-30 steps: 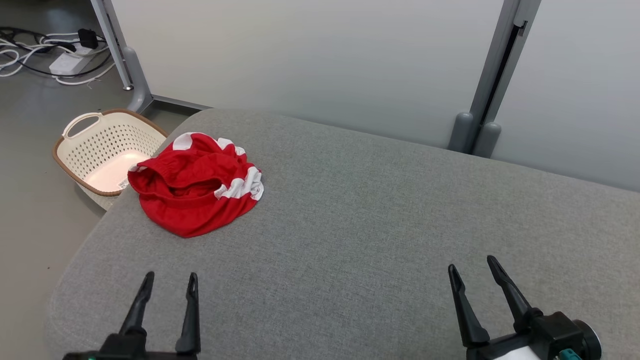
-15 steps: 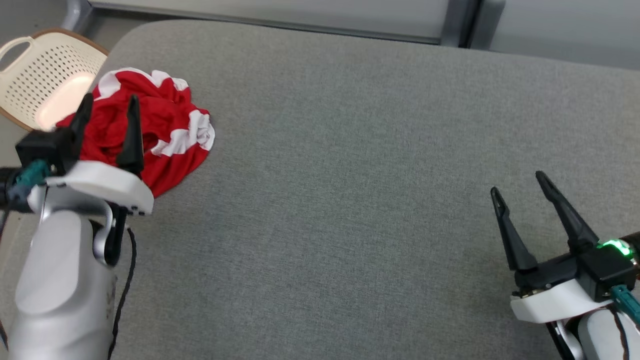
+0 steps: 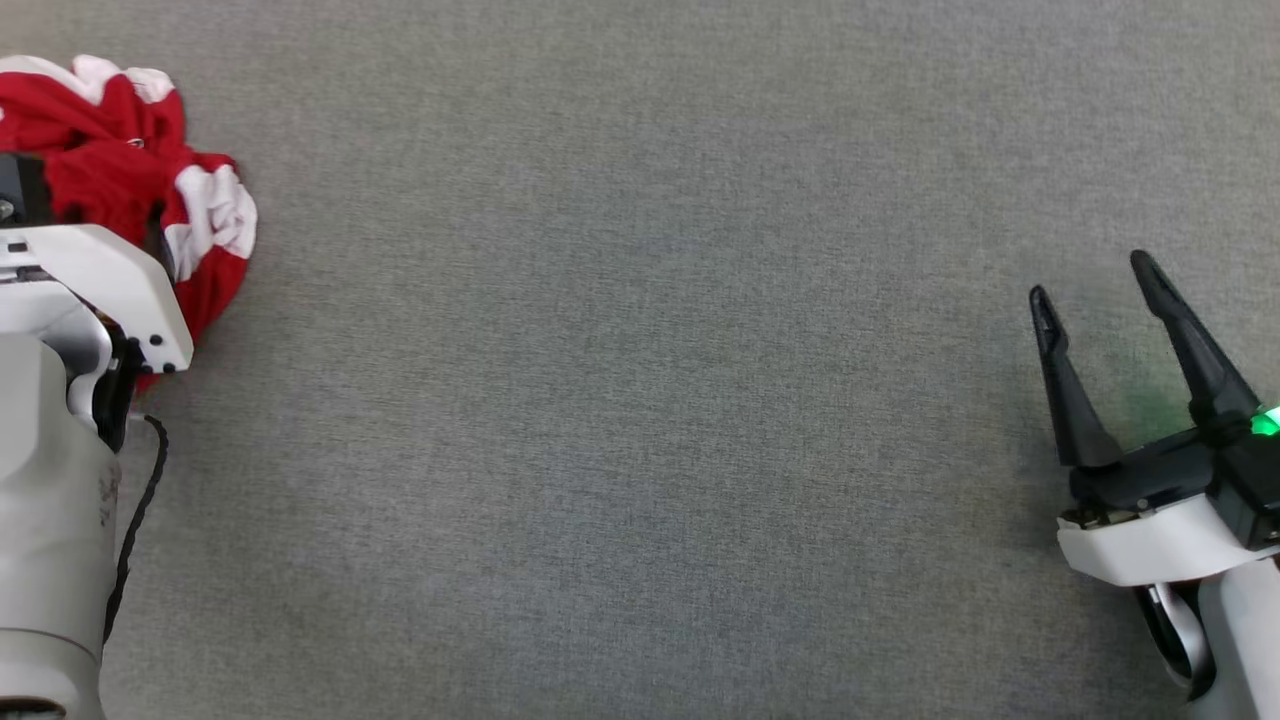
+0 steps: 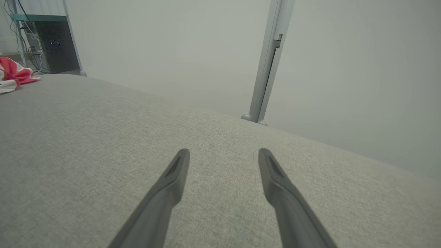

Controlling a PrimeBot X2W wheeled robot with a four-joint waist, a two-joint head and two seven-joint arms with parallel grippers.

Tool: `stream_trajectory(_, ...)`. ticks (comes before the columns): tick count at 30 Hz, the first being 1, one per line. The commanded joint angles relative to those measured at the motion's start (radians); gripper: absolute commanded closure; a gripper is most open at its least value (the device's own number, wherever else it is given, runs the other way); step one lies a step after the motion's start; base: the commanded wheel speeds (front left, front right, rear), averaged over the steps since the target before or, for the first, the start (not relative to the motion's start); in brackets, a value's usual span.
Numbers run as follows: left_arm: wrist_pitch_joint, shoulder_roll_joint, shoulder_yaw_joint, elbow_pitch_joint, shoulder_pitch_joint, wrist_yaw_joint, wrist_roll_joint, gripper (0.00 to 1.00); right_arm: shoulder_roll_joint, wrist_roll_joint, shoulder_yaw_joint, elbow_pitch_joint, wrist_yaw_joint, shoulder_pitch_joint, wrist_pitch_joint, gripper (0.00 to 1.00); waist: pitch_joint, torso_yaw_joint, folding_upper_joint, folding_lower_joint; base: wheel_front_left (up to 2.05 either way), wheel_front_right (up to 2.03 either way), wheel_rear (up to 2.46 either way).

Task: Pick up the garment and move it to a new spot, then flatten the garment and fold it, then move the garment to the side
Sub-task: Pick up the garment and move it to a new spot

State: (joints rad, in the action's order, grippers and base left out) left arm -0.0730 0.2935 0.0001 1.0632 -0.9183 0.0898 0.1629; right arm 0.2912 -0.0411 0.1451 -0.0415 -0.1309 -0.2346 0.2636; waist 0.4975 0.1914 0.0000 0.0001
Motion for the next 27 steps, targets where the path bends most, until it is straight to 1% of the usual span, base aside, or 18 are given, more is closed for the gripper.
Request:
stream_trajectory(1, -0.011, 0.005, -0.002, 0.026, -0.017, 0.002, 0.006, 0.0, -0.002, 0.003, -0.004, 0.011, 0.0, -0.007, 0.001, 0.0, 0.017, -0.011, 0.0, -0.0001, 0.0, 0.0, 0.0)
stream_trajectory(3, -0.013, 0.0, -0.009, 0.058, -0.024, 0.006, 0.008, 0.0, 0.0, 0.007, -0.009, 0.015, 0.0, -0.004, 0.001, 0.0, 0.026, -0.01, 0.0, -0.0001, 0.0, 0.0, 0.0)
stream_trajectory(5, -0.017, -0.018, -0.017, 0.089, -0.022, 0.01, 0.012, 0.0, -0.001, 0.008, -0.016, 0.017, 0.0, -0.007, 0.001, 0.0, 0.033, -0.006, 0.0, -0.0001, 0.0, 0.0, 0.0)
stream_trajectory(6, -0.01, -0.022, -0.02, 0.1, -0.023, 0.013, 0.012, 0.05, -0.002, 0.007, -0.019, 0.018, 0.0, -0.011, 0.001, 0.0, 0.035, -0.003, 0.0, -0.0001, 0.0, 0.0, 0.0)
stream_trajectory(7, -0.002, -0.025, -0.024, 0.11, -0.022, 0.014, 0.012, 1.0, -0.005, 0.007, -0.02, 0.019, 0.0, -0.015, 0.001, 0.0, 0.036, -0.001, 0.0, -0.0001, 0.0, 0.0, 0.0)
stream_trajectory(10, 0.037, -0.017, -0.028, 0.132, -0.016, 0.014, 0.015, 1.0, -0.006, 0.006, -0.012, 0.021, 0.0, -0.023, 0.001, 0.0, 0.03, 0.0, 0.0, -0.0001, 0.0, 0.0, 0.0)
stream_trajectory(13, 0.128, -0.011, -0.02, 0.124, -0.012, 0.012, 0.024, 1.0, -0.013, 0.014, -0.013, 0.025, 0.0, -0.033, 0.001, 0.0, 0.005, -0.004, 0.0, -0.0001, 0.0, 0.0, 0.0)
stream_trajectory(17, 0.249, -0.003, -0.013, 0.115, 0.008, 0.014, 0.036, 1.0, -0.039, 0.018, -0.023, 0.018, 0.0, -0.021, 0.001, 0.0, -0.053, -0.018, 0.0, -0.0001, 0.0, 0.0, 0.0)
stream_trajectory(19, 0.288, -0.001, -0.012, 0.106, 0.023, 0.019, 0.043, 1.0, -0.052, 0.021, -0.023, 0.014, 0.0, -0.011, 0.001, 0.0, -0.088, -0.028, 0.0, -0.0001, 0.0, 0.0, 0.0)
stream_trajectory(21, 0.302, -0.001, -0.014, 0.099, 0.032, 0.021, 0.044, 1.0, -0.059, 0.022, -0.023, 0.011, 0.0, -0.006, 0.001, 0.0, -0.106, -0.034, 0.0, -0.0001, 0.0, 0.0, 0.0)
stream_trajectory(27, 0.333, -0.023, -0.032, 0.01, 0.108, 0.032, 0.054, 1.0, -0.122, 0.021, -0.022, -0.001, 0.0, 0.041, 0.001, 0.0, -0.238, -0.084, 0.0, -0.0001, 0.0, 0.0, 0.0)
